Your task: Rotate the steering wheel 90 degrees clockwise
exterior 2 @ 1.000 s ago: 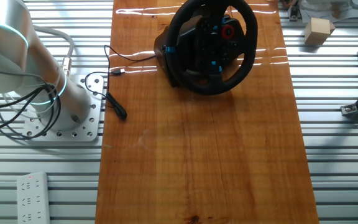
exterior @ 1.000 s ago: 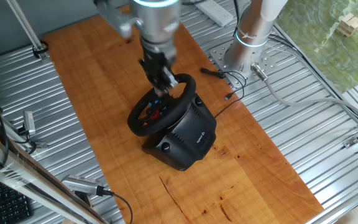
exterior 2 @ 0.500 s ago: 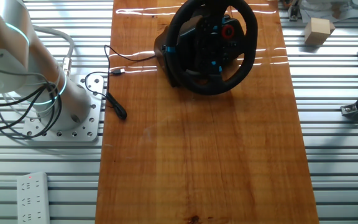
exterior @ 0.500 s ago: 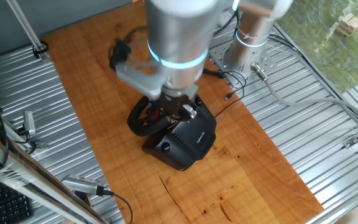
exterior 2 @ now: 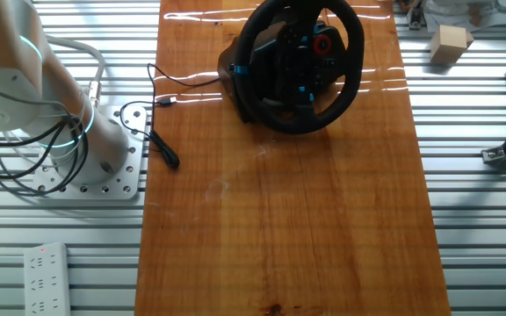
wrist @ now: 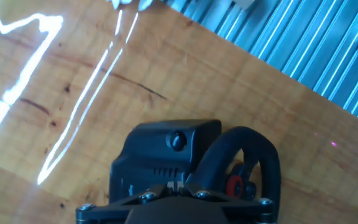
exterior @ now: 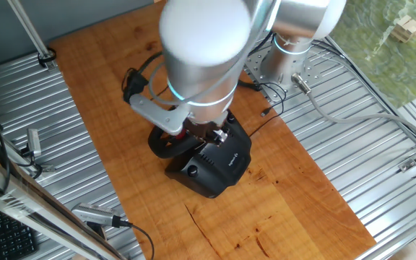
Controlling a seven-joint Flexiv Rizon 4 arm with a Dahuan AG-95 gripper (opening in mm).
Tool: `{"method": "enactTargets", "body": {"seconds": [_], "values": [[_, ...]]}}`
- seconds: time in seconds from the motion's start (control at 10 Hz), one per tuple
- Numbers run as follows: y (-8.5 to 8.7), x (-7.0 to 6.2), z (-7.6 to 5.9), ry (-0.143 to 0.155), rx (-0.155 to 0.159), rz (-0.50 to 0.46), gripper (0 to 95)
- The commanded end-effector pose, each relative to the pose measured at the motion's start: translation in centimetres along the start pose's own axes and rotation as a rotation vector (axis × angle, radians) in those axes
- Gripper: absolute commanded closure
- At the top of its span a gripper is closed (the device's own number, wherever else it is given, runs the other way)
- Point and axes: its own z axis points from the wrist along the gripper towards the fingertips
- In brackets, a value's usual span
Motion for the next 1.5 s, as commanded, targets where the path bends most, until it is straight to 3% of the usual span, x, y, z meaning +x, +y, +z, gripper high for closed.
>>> {"method": "enactTargets", "body": {"seconds": [0.1,1.1,1.5], "values": [[-1.21,1.56,0.64,-0.056,0.008,0.002,95.0],[-1.67,2.20,0.92,-0.064,0.003,-0.003,95.0],[-1.67,2.20,0.92,-0.119,0.028,-0.080,95.0]]}}
